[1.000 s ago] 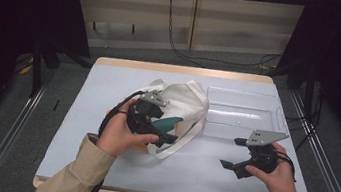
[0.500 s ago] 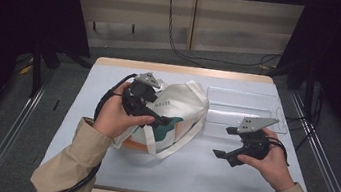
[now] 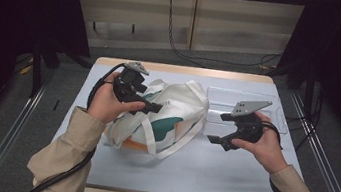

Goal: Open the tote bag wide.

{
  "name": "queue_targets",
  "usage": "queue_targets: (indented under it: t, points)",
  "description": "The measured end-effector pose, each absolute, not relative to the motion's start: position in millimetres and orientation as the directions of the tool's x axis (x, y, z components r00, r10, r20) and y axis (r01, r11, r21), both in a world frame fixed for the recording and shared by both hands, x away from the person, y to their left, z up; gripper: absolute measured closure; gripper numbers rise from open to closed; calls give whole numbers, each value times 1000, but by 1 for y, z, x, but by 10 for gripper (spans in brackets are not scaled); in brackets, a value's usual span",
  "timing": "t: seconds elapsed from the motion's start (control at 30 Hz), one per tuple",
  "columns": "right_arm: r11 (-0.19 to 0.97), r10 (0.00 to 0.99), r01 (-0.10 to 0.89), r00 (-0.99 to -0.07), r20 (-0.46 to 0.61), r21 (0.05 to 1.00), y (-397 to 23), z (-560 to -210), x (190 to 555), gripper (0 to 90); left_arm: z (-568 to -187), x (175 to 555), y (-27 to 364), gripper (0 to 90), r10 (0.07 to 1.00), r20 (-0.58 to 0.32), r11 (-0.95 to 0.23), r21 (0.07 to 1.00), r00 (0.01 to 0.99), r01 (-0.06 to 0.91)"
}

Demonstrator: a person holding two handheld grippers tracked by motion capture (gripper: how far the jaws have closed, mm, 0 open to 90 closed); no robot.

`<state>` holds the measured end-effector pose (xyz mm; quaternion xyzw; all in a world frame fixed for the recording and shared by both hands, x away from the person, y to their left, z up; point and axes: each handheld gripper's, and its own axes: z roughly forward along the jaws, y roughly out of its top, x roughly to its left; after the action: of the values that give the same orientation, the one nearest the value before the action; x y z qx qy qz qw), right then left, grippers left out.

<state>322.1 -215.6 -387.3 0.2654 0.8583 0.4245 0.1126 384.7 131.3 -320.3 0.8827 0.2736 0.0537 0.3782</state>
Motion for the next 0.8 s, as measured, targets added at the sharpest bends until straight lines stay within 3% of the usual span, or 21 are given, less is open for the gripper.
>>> queue_targets:
  t: [0.23,0.27,0.37,0.43,0.57,0.8]
  points:
    - [488,563,371,-826,40,790,-210,-385,338,96,-324,396,130,122,514,-104,-569,701,851,429]
    - [487,560,373,-827,46,790,-208,-384,342,95,-324,397,129,178,510,-99,-579,696,855,426]
    - [493,559,366,-828,36,789,-206,-383,345,96,-326,403,127,197,494,-101,-590,690,864,418]
    - [493,560,367,-828,35,789,-204,-382,348,96,-328,406,125,279,490,-98,-594,690,866,414]
    - [496,553,365,-832,37,788,-201,-381,354,95,-328,414,119,329,479,-84,-603,691,874,397]
    - [510,546,357,-837,26,783,-194,-379,360,96,-328,423,107,491,469,-56,-614,696,881,371]
